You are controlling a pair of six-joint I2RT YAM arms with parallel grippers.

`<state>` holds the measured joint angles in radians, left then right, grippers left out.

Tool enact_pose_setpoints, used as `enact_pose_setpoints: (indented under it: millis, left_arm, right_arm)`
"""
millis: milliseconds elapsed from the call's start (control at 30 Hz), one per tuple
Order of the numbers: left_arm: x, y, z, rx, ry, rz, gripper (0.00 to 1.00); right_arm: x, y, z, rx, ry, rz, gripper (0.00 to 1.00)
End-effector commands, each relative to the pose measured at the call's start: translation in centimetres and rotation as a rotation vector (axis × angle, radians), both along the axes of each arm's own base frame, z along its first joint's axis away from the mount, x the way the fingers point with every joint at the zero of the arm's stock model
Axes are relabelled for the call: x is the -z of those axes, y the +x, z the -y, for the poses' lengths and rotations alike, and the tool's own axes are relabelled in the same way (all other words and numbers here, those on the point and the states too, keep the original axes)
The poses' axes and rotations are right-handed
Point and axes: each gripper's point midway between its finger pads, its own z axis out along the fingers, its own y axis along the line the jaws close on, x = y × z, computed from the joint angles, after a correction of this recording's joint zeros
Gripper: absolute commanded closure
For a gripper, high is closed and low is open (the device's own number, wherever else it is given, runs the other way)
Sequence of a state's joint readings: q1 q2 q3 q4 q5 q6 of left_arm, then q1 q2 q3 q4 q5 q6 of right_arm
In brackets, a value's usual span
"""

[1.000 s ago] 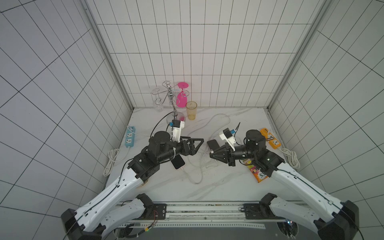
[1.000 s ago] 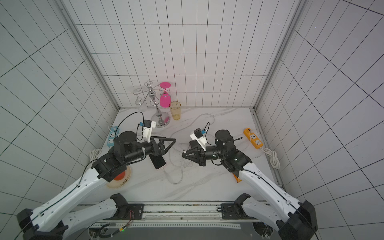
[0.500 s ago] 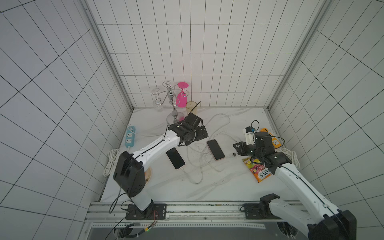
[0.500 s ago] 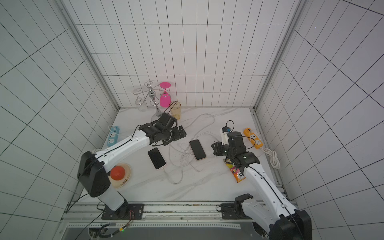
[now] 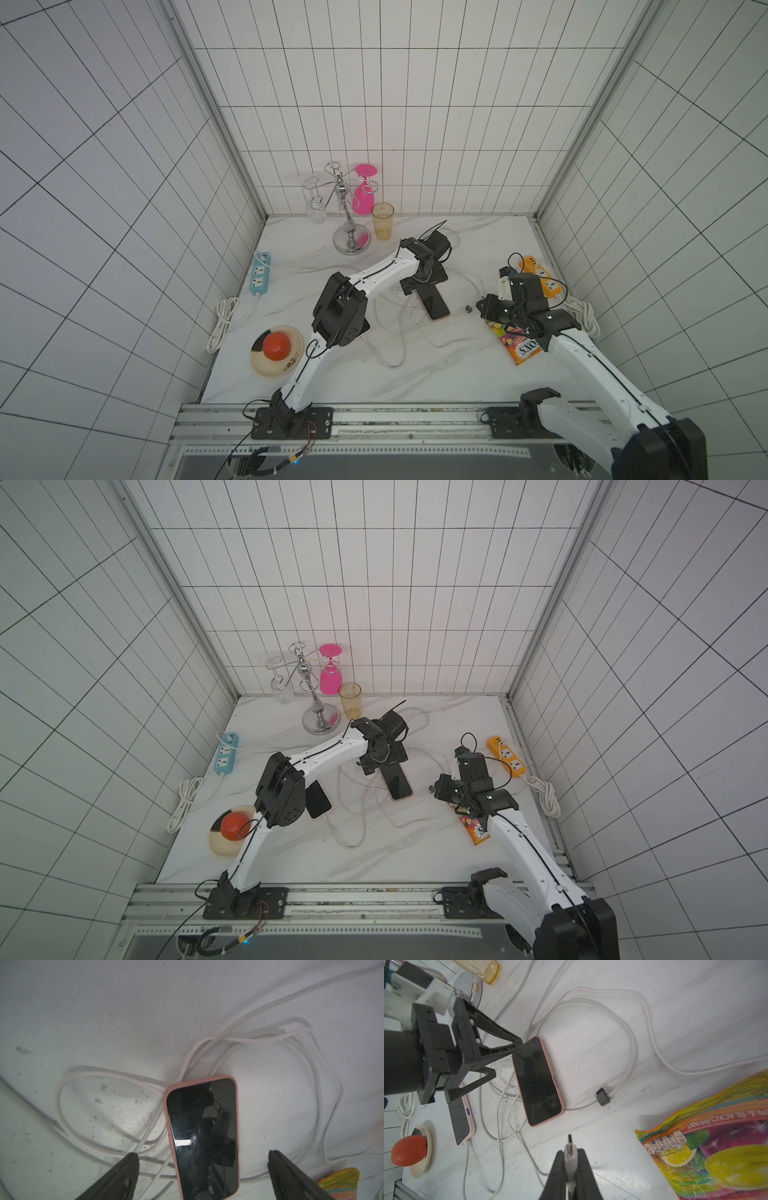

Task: Plug the charging cable into the phone
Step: Move the phone to the center of the board.

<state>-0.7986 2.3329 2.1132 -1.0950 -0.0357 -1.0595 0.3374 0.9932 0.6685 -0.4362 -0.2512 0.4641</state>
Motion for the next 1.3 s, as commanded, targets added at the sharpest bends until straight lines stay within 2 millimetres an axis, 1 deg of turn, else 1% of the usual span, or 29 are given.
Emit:
enact_pose_setpoints:
  millis: [0,167,433,667,800,933,1067,1100,1167,1233,1267]
  left_arm:
    - [1.7,-1.2,-0.3,-0.013,0.086,-0.05,0.02]
    - [3.6,-1.6,0.0,-0.012,0.127,-0.072,0.02]
    - [4.0,-1.2,0.6,0.023,0.179,-0.038,0.02]
    - [5.8,-1.5,0.4,0.053,0.226,-0.065,0.02]
    - [6.4,-1.4,0.8,0.079,0.232,-0.064,0.02]
    - [6.9,-1.6,0.4,0.094,0.26,-0.072,0.02]
    - [6.7,-2.0,-0.5,0.119,0.298,-0.076,0.02]
    - [6.4,-2.1,-0.8,0.126,0.305,-0.076,0.03]
    - [5.9,-2.3,-1.3,0.155,0.318,-0.073,0.11]
    - [5.4,-2.6,-2.3,0.184,0.35,-0.065,0.15]
    - [5.3,-2.8,-3.1,0.195,0.375,-0.064,0.21]
  right_arm:
    - [0.4,-0.1,0.0,-0.003,0.007,-0.013,1.0]
    - [0.5,0.0,-0.3,-0.018,0.017,-0.021,1.0]
    - [0.9,-0.2,-0.4,-0.037,0.015,-0.017,1.0]
    - [0.8,0.0,-0.6,-0.045,0.019,-0.018,1.0]
    - [0.9,0.1,-0.8,-0.047,0.025,-0.022,1.0]
    - [0.9,0.1,-0.8,-0.05,0.025,-0.024,1.0]
    - [1.0,0.1,-0.8,-0.05,0.028,-0.025,1.0]
    - [1.0,0.1,-0.8,-0.05,0.029,-0.026,1.0]
    - [1.0,0.1,-0.9,-0.053,0.033,-0.027,1.0]
    - [0.9,0.0,-1.0,-0.059,0.032,-0.024,1.0]
    - [0.9,0.0,-0.9,-0.06,0.028,-0.021,1.0]
